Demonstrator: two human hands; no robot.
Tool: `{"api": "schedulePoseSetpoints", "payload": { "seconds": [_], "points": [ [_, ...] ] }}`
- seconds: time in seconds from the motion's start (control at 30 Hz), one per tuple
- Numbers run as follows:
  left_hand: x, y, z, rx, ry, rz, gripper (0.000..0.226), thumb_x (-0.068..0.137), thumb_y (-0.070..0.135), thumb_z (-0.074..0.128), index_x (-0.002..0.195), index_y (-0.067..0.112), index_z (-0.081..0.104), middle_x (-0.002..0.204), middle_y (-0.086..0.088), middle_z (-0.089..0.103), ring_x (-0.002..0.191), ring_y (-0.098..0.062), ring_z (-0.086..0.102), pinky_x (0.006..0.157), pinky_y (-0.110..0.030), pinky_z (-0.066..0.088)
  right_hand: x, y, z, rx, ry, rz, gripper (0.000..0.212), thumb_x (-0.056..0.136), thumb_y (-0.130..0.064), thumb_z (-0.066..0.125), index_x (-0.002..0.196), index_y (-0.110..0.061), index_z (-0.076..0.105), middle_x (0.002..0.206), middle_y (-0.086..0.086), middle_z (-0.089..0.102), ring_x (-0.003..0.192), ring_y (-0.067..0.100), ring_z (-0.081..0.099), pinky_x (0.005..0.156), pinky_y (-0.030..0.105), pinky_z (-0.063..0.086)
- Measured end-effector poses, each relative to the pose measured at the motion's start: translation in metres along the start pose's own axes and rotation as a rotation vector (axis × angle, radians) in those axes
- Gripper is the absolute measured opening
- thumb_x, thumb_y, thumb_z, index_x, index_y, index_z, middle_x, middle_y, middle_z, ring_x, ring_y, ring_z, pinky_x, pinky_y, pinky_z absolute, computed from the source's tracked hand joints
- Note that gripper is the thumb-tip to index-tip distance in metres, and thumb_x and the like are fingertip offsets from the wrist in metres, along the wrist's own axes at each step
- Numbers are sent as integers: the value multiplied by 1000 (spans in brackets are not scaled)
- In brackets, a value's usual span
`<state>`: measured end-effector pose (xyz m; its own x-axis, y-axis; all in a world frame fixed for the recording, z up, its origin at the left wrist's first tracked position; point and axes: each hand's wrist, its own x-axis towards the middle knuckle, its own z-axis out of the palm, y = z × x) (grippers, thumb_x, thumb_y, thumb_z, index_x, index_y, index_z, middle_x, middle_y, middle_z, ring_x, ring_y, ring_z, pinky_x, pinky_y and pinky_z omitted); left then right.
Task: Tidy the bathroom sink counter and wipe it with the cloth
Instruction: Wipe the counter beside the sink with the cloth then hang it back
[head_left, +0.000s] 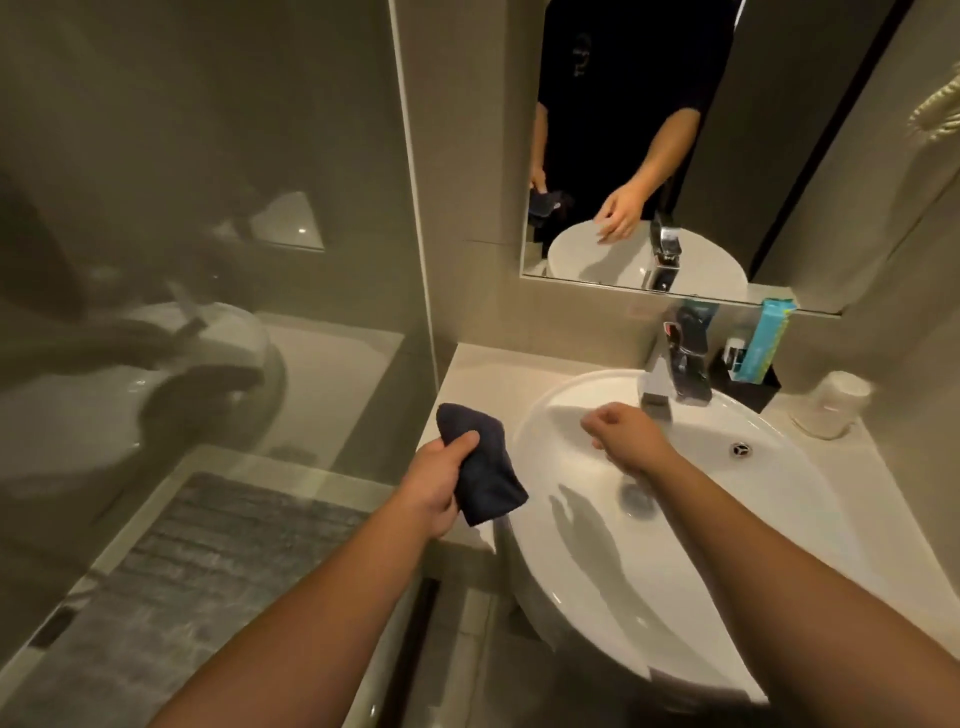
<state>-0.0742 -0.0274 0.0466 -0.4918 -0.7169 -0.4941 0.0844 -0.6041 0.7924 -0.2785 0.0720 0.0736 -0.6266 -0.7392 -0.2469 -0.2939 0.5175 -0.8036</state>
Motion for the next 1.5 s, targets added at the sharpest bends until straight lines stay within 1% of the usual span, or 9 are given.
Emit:
{"api": "schedulePoseSetpoints", "payload": {
  "seconds": [0.13, 0.23, 0.47, 0.6, 0.7, 0.97, 1.13, 1.3, 1.5],
  "points": [
    [81, 13, -16, 168, 132, -15, 34, 94, 23, 58, 122, 5, 54, 117, -16, 65, 107, -31, 62, 94, -45, 50, 61, 28, 36, -370, 74, -14, 33, 93, -22, 52, 120, -4, 60, 125, 18, 62, 115, 36, 56, 97, 40, 42],
    [131, 24, -17, 334, 232, 20, 28, 95, 22, 56, 118, 6, 53, 114, -15, 63, 110, -36, 59, 95, -46, 48, 93, 44, 56, -698, 176, -187, 30, 88, -17, 52, 114, -3, 57, 119, 18, 57, 111, 38, 52, 94, 45, 42],
    [238, 69, -4, 1052, 410, 546, 22, 95, 12, 46, 114, 1, 52, 117, -20, 60, 106, -37, 57, 84, -37, 42, 121, 77, 80, -970, 198, -219, 69, 75, -10, 69, 136, 4, 41, 142, 27, 46, 133, 45, 41, 108, 59, 31],
    [313, 53, 7, 1681, 110, 730, 54, 93, 5, 45, 145, 7, 31, 151, -14, 36, 132, -30, 40, 107, -39, 35, 125, 92, 82, -1007, 257, -286, 68, 79, -11, 64, 139, 4, 35, 145, 27, 41, 137, 44, 33, 116, 54, 18],
    [344, 24, -3, 1972, -137, 698, 50, 98, 13, 38, 147, 5, 27, 155, -15, 28, 142, -32, 25, 117, -42, 21, 128, 96, 83, -1015, 261, -314, 64, 81, -17, 48, 139, 5, 32, 145, 29, 40, 136, 45, 30, 113, 53, 13],
    [349, 41, -17, 1968, -277, 740, 49, 103, 27, 35, 149, 14, 26, 159, -8, 24, 145, -26, 23, 116, -38, 21, 128, 97, 85, -979, 258, -290, 70, 79, -24, 46, 141, 6, 29, 147, 31, 36, 138, 47, 27, 115, 56, 15],
    [351, 49, -6, 2134, -211, 779, 37, 100, 14, 39, 136, 11, 46, 142, -10, 48, 130, -29, 43, 115, -43, 16, 127, 97, 82, -998, 268, -337, 65, 84, -17, 49, 141, 5, 29, 147, 31, 36, 138, 47, 28, 115, 56, 17],
    [297, 25, -25, 2009, -133, 661, 30, 98, 9, 42, 125, 6, 53, 133, -14, 52, 119, -31, 50, 97, -44, 42, 127, 100, 76, -1004, 223, -363, 76, 77, -13, 65, 142, 6, 29, 148, 31, 34, 138, 48, 28, 114, 58, 19],
    [132, -64, -82, 1787, -98, 608, 40, 101, 13, 39, 140, 10, 43, 154, -6, 35, 144, -22, 27, 117, -32, 12, 122, 92, 72, -1013, 133, -337, 75, 81, -13, 59, 144, 5, 22, 152, 30, 25, 141, 46, 20, 115, 58, 17]
  ]
}}
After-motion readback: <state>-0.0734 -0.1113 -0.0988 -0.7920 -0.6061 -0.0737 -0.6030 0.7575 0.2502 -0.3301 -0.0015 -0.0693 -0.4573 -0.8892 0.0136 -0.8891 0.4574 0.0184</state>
